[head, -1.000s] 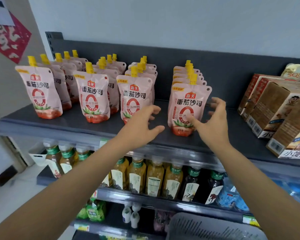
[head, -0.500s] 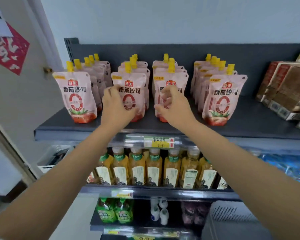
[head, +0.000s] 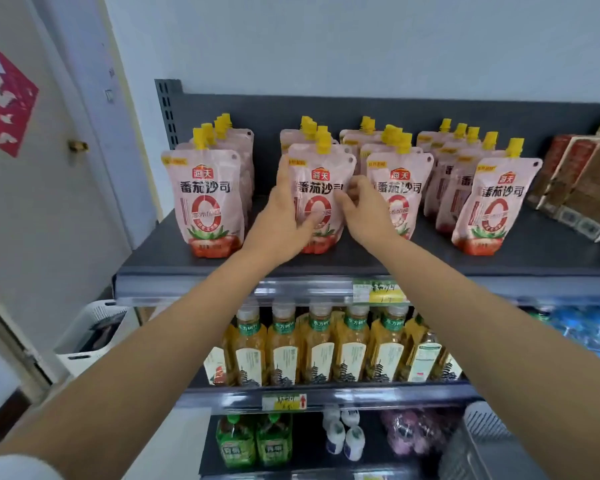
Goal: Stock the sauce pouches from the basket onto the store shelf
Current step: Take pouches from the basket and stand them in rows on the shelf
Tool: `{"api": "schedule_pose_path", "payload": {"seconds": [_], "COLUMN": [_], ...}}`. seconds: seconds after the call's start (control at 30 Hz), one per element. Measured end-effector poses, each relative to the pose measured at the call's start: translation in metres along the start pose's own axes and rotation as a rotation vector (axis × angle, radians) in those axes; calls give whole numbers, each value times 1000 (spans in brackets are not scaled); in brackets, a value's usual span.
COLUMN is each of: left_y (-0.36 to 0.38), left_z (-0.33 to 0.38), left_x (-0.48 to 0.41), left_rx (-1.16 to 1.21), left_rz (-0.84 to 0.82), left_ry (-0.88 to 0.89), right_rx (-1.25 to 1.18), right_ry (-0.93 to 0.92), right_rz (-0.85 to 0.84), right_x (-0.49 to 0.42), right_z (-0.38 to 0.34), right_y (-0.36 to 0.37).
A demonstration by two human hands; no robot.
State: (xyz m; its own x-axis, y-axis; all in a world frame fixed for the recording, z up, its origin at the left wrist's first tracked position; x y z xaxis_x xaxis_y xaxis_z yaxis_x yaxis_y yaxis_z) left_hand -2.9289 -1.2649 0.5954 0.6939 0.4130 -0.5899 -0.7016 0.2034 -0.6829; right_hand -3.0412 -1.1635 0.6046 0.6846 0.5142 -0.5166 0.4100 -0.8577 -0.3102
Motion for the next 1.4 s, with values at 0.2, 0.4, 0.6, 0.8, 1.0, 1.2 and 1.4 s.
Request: {"api": "schedule_pose_path", "payload": {"seconds": [0.2, 0.4, 0.6, 0.8, 1.0, 1.2, 1.4], "left_y": [-6, -7, -3, 11, 24, 26, 18], "left_z": [-5, -14, -13, -14, -22, -28, -28], "left_x": [-6, -12, -8, -3, 4, -4, -13], "left_rx": [48, 93, 104, 56, -56, -93, -187], "left_rz": [85, 57, 83, -84, -209, -239, -365], "left_ry": [-80, -130, -171, -188, -149, -146, -130], "right_rx": [11, -33, -61, -58, -48, 39, 24], "right_ry": [10, 43, 47, 43, 125, 192, 174], "right_rz": [50, 45, 68, 1, -176, -302, -270], "right_x": [0, -5, -5, 0, 10, 16, 14], "right_z": [2, 7, 12, 19, 29, 39, 39], "right_y": [-8, -12, -14, -10, -3, 6, 13]}}
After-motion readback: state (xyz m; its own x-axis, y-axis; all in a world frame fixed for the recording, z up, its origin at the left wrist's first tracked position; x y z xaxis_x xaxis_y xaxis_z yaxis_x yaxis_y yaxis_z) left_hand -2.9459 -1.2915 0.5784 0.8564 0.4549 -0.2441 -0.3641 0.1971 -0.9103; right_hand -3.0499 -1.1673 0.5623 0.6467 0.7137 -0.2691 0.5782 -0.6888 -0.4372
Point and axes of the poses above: each hand's wrist, its own x-axis away from the middle knuckle, its own y-axis out of the palm, z = x × y, the point moved 7 cm from there along -x, towards the middle knuckle, and after that the axes turned 13 degrees about -x, right-handed, at the moved point
